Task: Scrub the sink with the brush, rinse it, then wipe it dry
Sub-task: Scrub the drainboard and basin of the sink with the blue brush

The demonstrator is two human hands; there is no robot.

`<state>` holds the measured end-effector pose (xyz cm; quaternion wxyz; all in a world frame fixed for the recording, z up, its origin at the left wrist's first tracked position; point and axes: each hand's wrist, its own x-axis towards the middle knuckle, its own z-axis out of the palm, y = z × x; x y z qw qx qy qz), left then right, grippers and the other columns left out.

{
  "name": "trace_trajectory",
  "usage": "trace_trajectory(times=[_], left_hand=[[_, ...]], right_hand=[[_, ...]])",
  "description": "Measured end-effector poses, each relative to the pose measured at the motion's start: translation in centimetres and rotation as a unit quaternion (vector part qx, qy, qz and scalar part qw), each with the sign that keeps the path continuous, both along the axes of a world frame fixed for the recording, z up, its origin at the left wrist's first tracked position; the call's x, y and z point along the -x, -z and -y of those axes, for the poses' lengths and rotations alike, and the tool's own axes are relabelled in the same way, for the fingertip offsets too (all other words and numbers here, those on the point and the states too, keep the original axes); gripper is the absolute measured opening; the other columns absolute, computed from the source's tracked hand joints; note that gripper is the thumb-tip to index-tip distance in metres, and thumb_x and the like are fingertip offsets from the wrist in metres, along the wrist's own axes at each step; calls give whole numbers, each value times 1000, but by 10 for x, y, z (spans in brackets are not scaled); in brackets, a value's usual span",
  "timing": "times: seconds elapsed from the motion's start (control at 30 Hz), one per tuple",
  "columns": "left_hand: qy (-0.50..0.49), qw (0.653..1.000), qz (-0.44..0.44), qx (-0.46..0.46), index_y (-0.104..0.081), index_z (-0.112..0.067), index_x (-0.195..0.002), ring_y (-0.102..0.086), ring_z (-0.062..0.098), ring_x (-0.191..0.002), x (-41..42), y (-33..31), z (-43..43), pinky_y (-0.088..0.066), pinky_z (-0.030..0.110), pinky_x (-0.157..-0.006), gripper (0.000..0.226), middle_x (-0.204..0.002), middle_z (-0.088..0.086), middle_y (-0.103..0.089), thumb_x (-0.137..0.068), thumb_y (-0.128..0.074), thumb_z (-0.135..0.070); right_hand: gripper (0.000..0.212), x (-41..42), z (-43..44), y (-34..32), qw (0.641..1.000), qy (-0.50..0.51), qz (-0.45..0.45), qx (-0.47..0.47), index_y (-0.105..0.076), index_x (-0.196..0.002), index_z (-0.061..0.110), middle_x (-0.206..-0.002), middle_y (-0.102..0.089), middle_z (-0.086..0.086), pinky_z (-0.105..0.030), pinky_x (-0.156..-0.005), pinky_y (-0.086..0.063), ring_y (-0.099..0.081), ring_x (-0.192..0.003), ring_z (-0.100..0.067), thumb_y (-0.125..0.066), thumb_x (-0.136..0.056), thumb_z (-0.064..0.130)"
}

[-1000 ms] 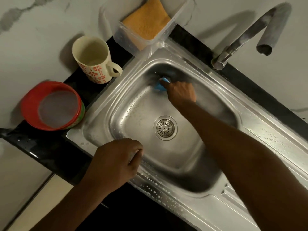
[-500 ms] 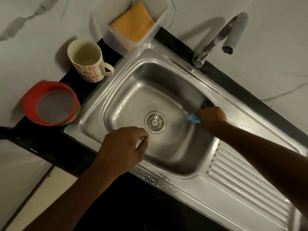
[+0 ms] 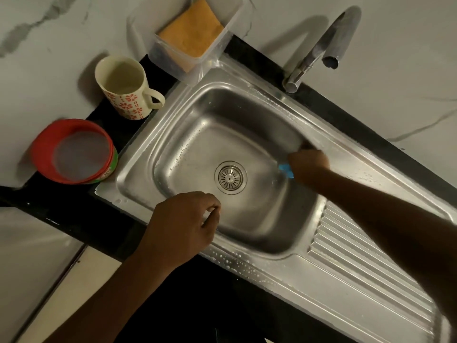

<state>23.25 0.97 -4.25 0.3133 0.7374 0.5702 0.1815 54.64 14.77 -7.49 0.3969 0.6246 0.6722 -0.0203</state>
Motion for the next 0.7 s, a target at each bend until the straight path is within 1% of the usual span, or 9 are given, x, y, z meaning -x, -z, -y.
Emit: trace_trajectory(times=[0.13, 0.23, 0.33, 0.4, 0.47, 0.53, 0.6, 0.63, 0.7], left_hand=[[-2, 1000, 3, 7, -69, -36, -93, -63, 4, -75, 7, 0, 7, -54, 25, -63, 6, -82, -19, -66, -95, -63, -38], [0, 1000, 10, 15, -69, -36, -93, -64, 6, -75, 7, 0, 6, -56, 31, -63, 12, -81, -18, -67, -94, -58, -41], [8, 1000, 4, 15, -68, -36, -93, -65, 9, -75, 2, -3, 2, -56, 32, -63, 9, -80, -18, -66, -96, -60, -40], [9, 1000, 2, 14, -69, -36, -94, -65, 9, -73, 0, -7, -1, -56, 30, -64, 7, -82, -18, -67, -96, -62, -38], [3, 1000, 8, 9, -70, -35, -96, -66, 8, -72, 0, -9, -2, -56, 29, -63, 6, -83, -18, -68, -96, -64, -37], [2, 1000, 12, 9, -71, -35, -95, -66, 6, -71, 1, -8, -3, -56, 29, -63, 5, -83, -18, -68, -95, -65, -36], [4, 1000, 6, 9, -70, -36, -94, -65, 6, -72, 2, -8, -3, -56, 29, -62, 5, -82, -18, -68, -95, -65, -36], [7, 1000, 6, 9, -70, -36, -94, -65, 6, -72, 3, -7, -3, -56, 29, -62, 5, -82, -18, -68, -95, -65, -36], [15, 1000, 8, 1, -69, -35, -93, -65, 7, -74, 5, -7, -3, -56, 31, -62, 6, -82, -18, -68, -94, -64, -36]], right_hand=[[26, -1, 19, 34, 1000, -19, -2, 6, -70, -122, 23, -120, -74, -2, -35, -92, -53, -71, -113, -26, -58, -103, 36], [29, 0, 9, 18, 1000, 3, -10, 29, -68, -121, 21, -119, -72, -1, -36, -90, -53, -70, -113, -25, -65, -98, 39], [34, 4, -1, -5, 990, 34, -12, 133, -69, -109, 20, -104, -68, 3, -31, -81, -54, -68, -96, -18, -80, -84, 41], [33, 15, 8, -7, 973, 41, -23, 224, -65, -88, 19, -90, -64, 6, -30, -83, -56, -60, -86, -15, -85, -78, 43], [45, 34, 32, 3, 958, 38, -24, 285, -56, -69, 15, -71, -60, 8, -35, -85, -59, -62, -78, -19, -88, -73, 46], [46, 49, 53, 12, 942, 37, -24, 332, -58, -66, 15, -63, -60, 5, -31, -77, -58, -61, -64, -17, -89, -73, 49], [43, 46, 49, 10, 937, 53, -9, 345, -61, -68, 14, -63, -61, 3, -27, -65, -52, -57, -58, -16, -87, -77, 47], [41, 40, 39, 4, 943, 59, -2, 327, -62, -70, 13, -67, -63, 1, -27, -67, -52, -59, -63, -19, -87, -79, 44], [29, 28, 10, -14, 969, 48, 12, 243, -69, -86, 15, -91, -71, 2, -32, -79, -54, -67, -86, -23, -85, -81, 39]])
